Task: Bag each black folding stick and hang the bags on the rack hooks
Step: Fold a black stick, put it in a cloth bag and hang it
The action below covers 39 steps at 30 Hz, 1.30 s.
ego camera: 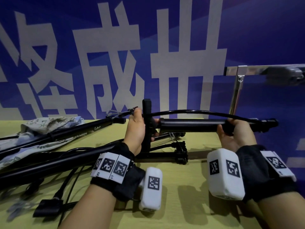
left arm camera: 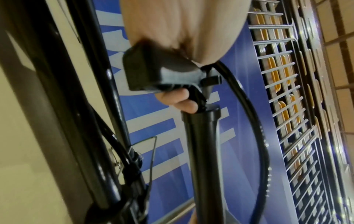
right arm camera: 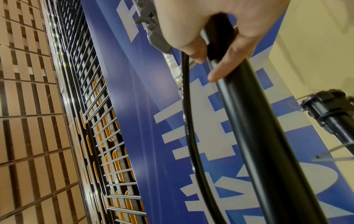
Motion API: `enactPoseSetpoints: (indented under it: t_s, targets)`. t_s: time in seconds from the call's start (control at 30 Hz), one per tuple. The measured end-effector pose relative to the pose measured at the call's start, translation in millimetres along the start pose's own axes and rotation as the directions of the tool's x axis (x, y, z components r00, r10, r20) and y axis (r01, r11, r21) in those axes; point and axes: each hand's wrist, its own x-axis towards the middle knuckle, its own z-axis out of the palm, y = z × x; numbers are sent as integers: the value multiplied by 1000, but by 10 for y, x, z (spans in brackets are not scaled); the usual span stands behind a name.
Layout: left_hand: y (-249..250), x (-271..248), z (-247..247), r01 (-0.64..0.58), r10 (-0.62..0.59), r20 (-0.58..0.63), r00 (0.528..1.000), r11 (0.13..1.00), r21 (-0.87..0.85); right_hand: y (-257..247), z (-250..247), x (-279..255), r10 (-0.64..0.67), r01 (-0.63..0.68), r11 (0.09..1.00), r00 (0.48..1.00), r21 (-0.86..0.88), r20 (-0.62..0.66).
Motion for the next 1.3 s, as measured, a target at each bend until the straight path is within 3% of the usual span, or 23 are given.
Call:
enactPoseSetpoints:
  t_s: [0.17,0.3,0.57,0.83,1.3]
  targets:
    - [16,-7,27,14,-12,18,1000,993,-117,6,55,-115,-11,4,998,996,70,90]
    - [35,-27,19,23,-15,57,998,991,-134,8,22,-89,4,-6,999,997,35,72]
    - [27,-47,-21,16,-13,110,994,999,-34,43,33,-115,-97,97,993,995,64,6]
    - [15,-68,-8,-62,64,144,987,998,-21,36,24,-111,-82,83,996,996,33,-34]
    - [-30,3,3,-1,8,127,992,998,-62,66,-7,-70,-39,37,999,996,-33,-74]
